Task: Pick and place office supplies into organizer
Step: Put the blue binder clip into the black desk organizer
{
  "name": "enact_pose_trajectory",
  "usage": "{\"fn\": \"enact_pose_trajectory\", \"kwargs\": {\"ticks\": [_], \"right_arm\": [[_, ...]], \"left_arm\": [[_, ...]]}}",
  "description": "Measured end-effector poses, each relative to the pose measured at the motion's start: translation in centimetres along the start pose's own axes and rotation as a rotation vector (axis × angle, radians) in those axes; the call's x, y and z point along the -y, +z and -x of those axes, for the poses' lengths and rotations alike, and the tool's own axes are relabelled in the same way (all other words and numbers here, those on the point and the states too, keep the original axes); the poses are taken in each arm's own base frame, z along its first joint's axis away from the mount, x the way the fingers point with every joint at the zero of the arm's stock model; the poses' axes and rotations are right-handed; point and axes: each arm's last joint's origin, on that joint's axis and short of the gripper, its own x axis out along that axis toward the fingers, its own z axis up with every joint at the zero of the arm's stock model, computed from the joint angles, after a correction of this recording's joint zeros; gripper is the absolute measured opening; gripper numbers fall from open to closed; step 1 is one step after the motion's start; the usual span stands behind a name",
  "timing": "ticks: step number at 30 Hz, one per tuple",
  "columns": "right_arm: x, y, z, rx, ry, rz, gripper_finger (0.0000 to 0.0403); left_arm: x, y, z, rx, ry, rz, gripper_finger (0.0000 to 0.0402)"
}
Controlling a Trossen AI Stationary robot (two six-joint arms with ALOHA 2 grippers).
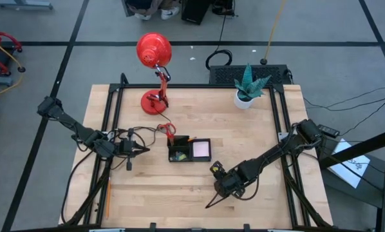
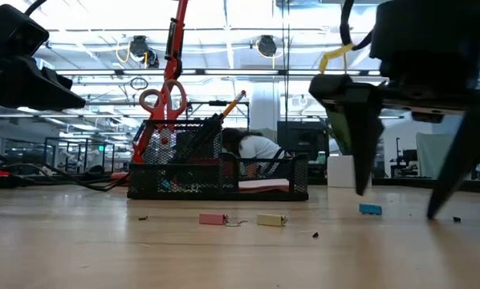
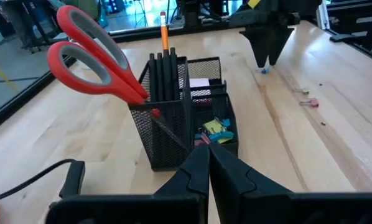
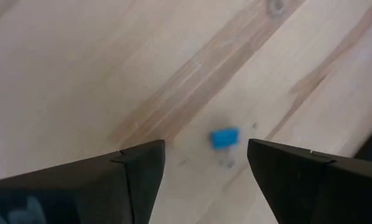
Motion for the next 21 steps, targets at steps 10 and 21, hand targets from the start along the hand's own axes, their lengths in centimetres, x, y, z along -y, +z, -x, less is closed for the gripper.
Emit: {"fn": "enact_pose_trajectory", "kwargs": {"ticks": [10, 21], "right_arm": [[2.4, -3.4, -0.9, 0.159, 0.120, -0.099, 0.0208], [2.5, -4.7, -1.7, 0.241, 0.205, -0.071, 0.0170]], "left_arm": [[0.0, -0.1, 0.0, -0.006, 0.000, -0.009, 0.0019], [0.0, -0.4, 0.0, -0.032, 0.002, -0.010, 0.0019]]}}
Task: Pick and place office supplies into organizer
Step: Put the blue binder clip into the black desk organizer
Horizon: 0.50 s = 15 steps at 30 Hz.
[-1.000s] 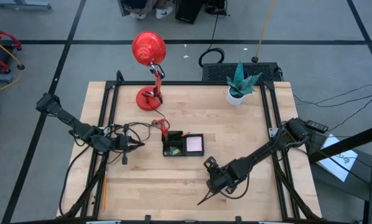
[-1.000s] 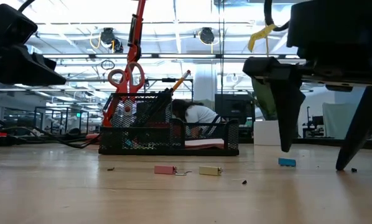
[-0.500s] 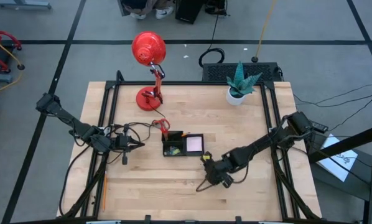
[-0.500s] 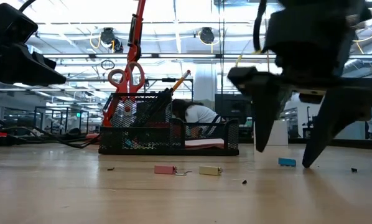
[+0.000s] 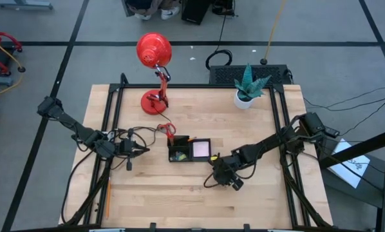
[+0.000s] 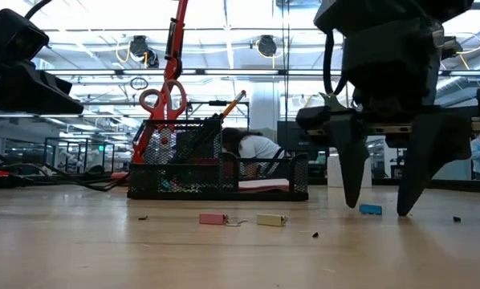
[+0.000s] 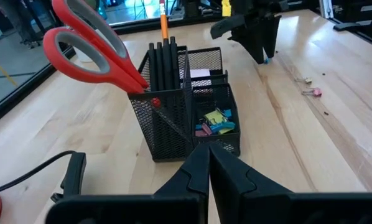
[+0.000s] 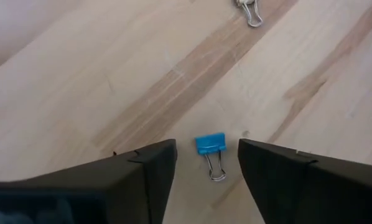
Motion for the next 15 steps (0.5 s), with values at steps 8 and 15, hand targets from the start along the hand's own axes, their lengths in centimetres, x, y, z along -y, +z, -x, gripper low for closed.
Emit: {"fn": "enact_pose_trajectory", "kwargs": {"ticks": [8, 15], "right_arm": [[-0.14, -0.63, -0.36, 0.046, 0.027, 0.003, 0.0127], [-0.02, -0.23, -0.39, 0.090, 0.018, -0.024, 0.0104]], "left_arm": [[0.00, 0.00, 0.00, 0.000, -0.001, 0.026, 0.0019], [0.00, 0.00, 0.00, 0.000, -0.001, 0.046, 0.0019]]}}
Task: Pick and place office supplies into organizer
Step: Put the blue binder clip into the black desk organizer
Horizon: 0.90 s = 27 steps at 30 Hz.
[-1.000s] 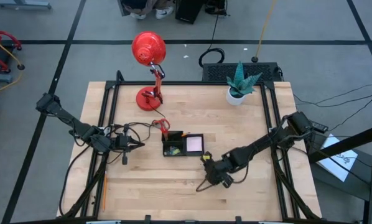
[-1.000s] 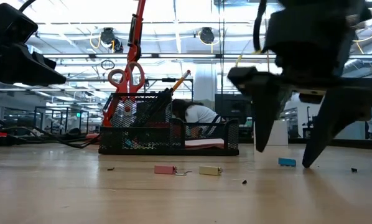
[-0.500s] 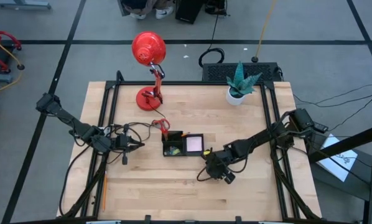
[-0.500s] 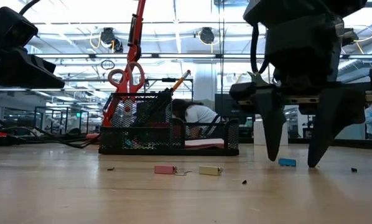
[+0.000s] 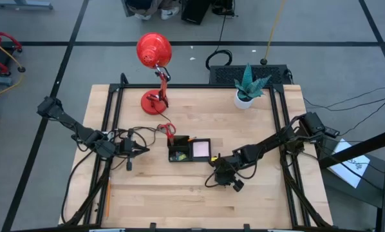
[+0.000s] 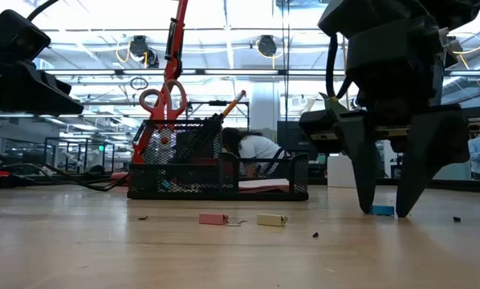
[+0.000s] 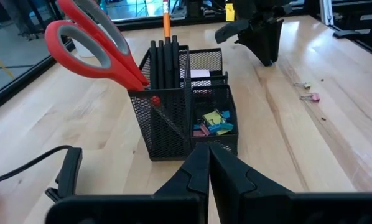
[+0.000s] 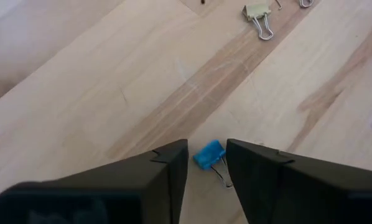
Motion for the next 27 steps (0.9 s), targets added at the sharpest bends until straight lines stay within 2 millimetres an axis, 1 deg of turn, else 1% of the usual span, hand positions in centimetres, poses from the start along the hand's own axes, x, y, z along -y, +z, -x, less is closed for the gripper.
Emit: {"fn": "enact_pose_trajectory", "kwargs": {"ticks": [7, 15, 23, 27], "right_arm": [[-0.1, 0.0, 0.0, -0.006, -0.002, -0.003, 0.0083], [-0.1, 0.1, 0.0, -0.003, -0.004, -0.007, 0.0038], [-0.1, 0.2, 0.0, 0.002, -0.016, -0.016, 0.0027], [-0.1, 1.0, 0.1, 0.000, -0.034, 0.003, 0.0024]], "left_arm": [[0.0, 0.0, 0.0, 0.000, 0.000, 0.002, 0.0019], [0.0, 0.0, 0.0, 0.000, 0.000, 0.002, 0.0019], [0.0, 0.0, 0.0, 0.001, 0.000, 0.016, 0.0019], [0.0, 0.0, 0.0, 0.000, 0.000, 0.019, 0.0019]]}}
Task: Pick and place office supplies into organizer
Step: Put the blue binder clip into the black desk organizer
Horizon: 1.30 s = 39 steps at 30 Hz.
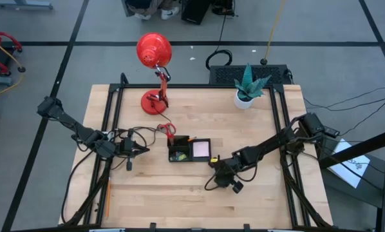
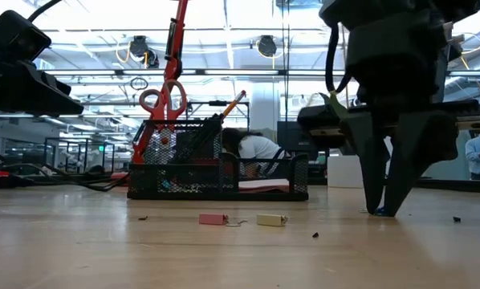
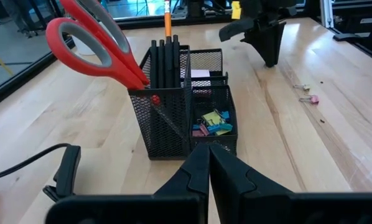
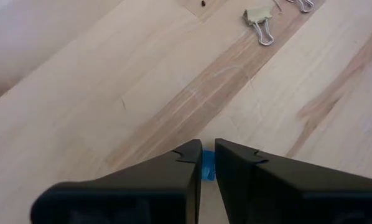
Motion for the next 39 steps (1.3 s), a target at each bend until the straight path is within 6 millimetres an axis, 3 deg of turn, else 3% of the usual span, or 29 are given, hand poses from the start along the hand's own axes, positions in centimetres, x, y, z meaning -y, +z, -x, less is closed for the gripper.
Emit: {"fn": "enact_pose_trajectory", "kwargs": {"ticks": [9, 15, 22, 34, 39], "right_arm": [[0.6, 4.2, 1.6, -0.067, -0.081, 0.079, 0.0004], [1.3, 6.0, 2.4, -0.016, -0.112, 0.067, 0.0000], [2.3, 5.6, 2.7, -0.035, -0.206, -0.139, 0.0028], [1.9, 4.3, 2.1, -0.031, -0.179, -0.435, 0.0178], [1.5, 2.7, 1.4, -0.047, -0.209, -0.492, 0.0188]], "left_arm": [[0.0, 0.0, 0.0, 0.000, 0.000, 0.005, 0.0019], [0.0, 0.0, 0.0, 0.000, 0.000, 0.010, 0.0019], [0.0, 0.0, 0.0, 0.000, -0.001, 0.014, 0.0019], [0.0, 0.0, 0.0, -0.001, -0.003, 0.014, 0.0019], [0.0, 0.0, 0.0, -0.001, -0.005, 0.015, 0.0019]]}}
